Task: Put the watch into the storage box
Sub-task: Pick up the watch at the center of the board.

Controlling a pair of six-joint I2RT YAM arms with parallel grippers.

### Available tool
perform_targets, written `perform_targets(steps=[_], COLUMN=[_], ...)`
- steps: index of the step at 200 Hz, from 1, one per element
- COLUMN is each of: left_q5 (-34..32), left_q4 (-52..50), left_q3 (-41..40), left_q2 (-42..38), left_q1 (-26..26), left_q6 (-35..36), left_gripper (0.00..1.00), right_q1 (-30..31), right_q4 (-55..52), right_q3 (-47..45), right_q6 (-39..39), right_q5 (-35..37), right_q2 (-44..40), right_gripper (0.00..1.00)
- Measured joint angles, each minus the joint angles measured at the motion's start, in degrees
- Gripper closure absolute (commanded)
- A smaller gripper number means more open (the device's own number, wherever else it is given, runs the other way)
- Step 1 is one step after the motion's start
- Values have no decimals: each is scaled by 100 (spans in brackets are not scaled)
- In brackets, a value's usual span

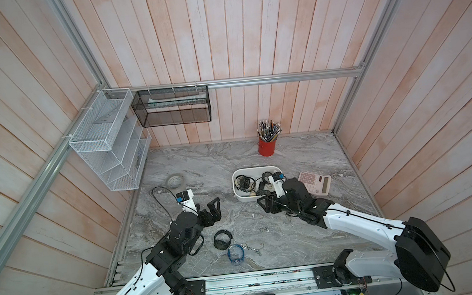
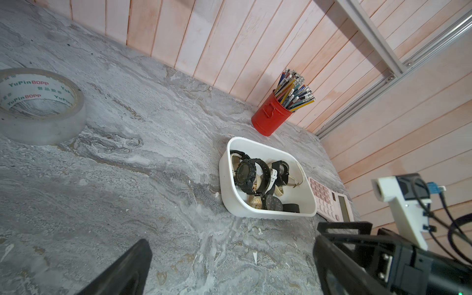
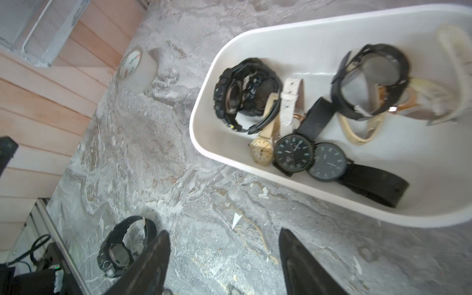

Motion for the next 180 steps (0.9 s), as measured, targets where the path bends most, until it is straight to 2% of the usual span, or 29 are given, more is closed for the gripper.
perform_targets(steps=[51, 65, 111, 180], left_q5=[-157, -195, -382, -566], left_q4=[-168, -221, -417, -544], left_q3=[-168, -168, -166, -61], left_q2=[-330, -365, -457, -638], left_q1=[0, 0, 0, 0], left_q6=[-83, -81, -7, 166], left_gripper=[0, 0, 0, 1], right_q1=[938, 1182, 1694, 2232], right_q4=[76, 57, -105, -199], right_q3=[131, 129, 140, 459], right_q6=[260, 295, 278, 297], right_q5=[-57, -72, -153, -160], right_q2=[697, 813, 992, 1353], right_gripper=[48, 54, 65, 67])
